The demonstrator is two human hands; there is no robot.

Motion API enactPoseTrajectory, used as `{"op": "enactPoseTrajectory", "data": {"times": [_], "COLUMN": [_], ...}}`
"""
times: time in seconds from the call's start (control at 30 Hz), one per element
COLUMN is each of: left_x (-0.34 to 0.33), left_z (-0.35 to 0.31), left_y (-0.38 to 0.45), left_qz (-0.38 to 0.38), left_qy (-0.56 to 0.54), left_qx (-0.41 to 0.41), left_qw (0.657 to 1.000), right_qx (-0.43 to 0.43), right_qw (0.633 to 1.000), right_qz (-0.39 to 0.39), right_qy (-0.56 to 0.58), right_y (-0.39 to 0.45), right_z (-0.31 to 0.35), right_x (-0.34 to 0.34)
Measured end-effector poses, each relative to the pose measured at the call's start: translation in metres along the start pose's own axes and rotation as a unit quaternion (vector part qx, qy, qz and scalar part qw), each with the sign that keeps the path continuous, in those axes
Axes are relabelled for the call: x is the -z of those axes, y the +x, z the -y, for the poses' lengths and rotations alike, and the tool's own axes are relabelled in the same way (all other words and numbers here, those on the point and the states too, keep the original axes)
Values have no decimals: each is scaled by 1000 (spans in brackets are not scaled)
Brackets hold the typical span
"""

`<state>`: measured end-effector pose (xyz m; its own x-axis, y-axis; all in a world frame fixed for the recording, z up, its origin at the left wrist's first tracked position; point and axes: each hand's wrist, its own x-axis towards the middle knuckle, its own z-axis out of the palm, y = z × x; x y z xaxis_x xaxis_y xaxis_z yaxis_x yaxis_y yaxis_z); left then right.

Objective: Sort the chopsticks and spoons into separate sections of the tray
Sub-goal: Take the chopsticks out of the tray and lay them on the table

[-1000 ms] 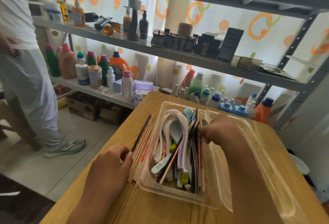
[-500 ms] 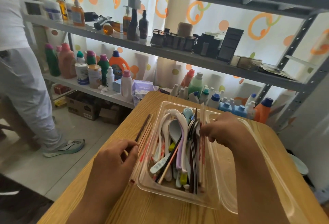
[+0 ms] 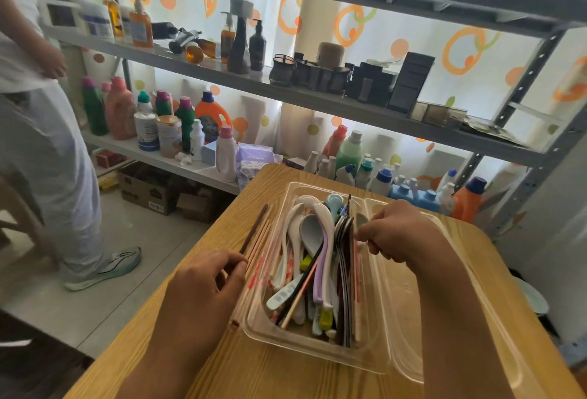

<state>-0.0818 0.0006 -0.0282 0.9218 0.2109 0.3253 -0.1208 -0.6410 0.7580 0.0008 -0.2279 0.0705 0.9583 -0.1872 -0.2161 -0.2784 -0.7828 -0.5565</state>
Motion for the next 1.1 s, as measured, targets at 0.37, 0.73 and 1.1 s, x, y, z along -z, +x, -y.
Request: {"op": "enactPoseTrajectory", "data": {"times": [0.37, 0.73, 1.1], "left_x": [0, 0, 3], "left_z": [3, 4, -13], "left_y": [0, 0, -5], "left_qz": [-2, 7, 23], "left_qy": [-2, -8, -212], "left_qx": [-5, -14, -12], "left_qw": [1000, 1000, 977], "right_qx": [-32, -13, 141], "right_qw": [997, 1000, 927], "right_qz": [26, 0, 138], "right_qy": [-66, -2, 320], "right_y": [3, -4, -25], "right_z": [-2, -2, 23], "right_x": [-14, 5, -3]}}
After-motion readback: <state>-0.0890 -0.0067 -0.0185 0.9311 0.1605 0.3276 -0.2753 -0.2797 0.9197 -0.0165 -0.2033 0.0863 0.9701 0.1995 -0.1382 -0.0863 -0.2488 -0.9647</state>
